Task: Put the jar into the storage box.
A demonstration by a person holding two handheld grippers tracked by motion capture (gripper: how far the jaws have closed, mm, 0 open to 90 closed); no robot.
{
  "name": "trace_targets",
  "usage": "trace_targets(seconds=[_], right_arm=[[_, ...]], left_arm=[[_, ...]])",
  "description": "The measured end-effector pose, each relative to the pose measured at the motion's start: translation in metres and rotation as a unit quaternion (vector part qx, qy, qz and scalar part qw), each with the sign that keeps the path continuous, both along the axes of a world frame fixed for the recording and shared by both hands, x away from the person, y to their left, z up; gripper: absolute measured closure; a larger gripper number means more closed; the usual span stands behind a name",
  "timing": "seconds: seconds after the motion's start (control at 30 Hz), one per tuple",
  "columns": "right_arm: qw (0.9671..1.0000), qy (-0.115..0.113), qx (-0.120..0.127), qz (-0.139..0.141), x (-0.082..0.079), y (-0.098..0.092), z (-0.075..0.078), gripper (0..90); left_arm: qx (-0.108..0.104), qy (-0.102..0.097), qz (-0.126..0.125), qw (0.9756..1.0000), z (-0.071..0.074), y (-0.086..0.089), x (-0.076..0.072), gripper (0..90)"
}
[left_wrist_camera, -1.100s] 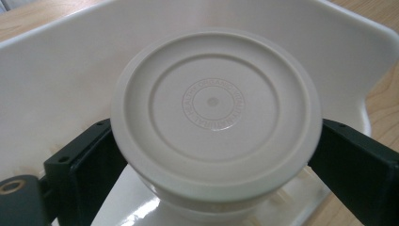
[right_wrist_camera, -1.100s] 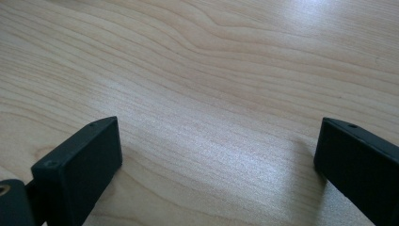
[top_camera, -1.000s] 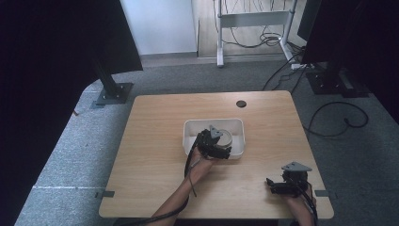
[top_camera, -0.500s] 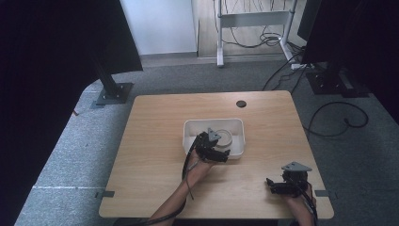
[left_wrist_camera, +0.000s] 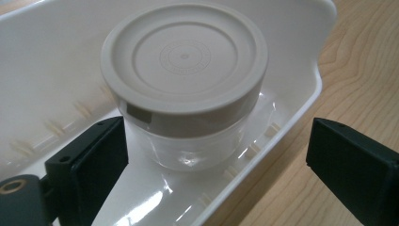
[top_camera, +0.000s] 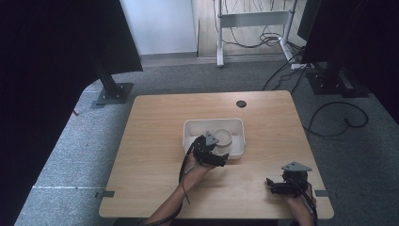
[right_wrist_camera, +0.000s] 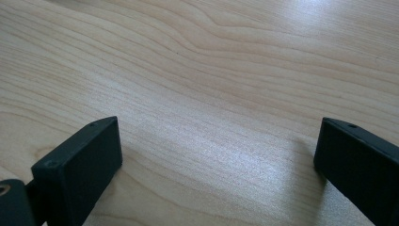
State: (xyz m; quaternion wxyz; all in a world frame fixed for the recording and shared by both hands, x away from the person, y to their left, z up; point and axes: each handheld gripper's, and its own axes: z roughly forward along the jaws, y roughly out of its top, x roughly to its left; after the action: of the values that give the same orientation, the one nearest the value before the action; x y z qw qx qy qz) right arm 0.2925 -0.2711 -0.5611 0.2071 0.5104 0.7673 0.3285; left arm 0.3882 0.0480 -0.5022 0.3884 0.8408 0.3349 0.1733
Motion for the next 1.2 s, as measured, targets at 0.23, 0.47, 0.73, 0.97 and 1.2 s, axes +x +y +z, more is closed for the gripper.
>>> trace_targets(seconds=[0.23, 0.47, 0.73, 0.97, 1.2], right_arm=[[1.0000, 0.000, 0.000, 0.000, 0.000, 0.000, 0.000, 1.0], [1.0000, 0.000, 0.000, 0.000, 0.000, 0.000, 0.000, 1.0], [1.0000, 0.000, 0.000, 0.000, 0.000, 0.000, 0.000, 1.0], [1.0000, 0.000, 0.000, 0.000, 0.000, 0.000, 0.000, 1.0], [1.0000, 0.000, 0.000, -0.001, 0.000, 0.000, 0.000, 1.0]], left_arm=[[-0.004, 0.003, -0.005, 1.0000, 0.000, 0.007, -0.005, 5.9], [-0.007, 0.006, -0.004, 0.9999, 0.000, 0.014, -0.008, 5.9], [-0.012, 0.008, -0.009, 0.9999, 0.000, 0.022, -0.014, 6.0], [-0.016, 0.011, -0.016, 0.9997, -0.001, 0.027, -0.019, 6.1], [-0.022, 0.013, -0.022, 0.9994, -0.002, 0.031, -0.026, 6.2]])
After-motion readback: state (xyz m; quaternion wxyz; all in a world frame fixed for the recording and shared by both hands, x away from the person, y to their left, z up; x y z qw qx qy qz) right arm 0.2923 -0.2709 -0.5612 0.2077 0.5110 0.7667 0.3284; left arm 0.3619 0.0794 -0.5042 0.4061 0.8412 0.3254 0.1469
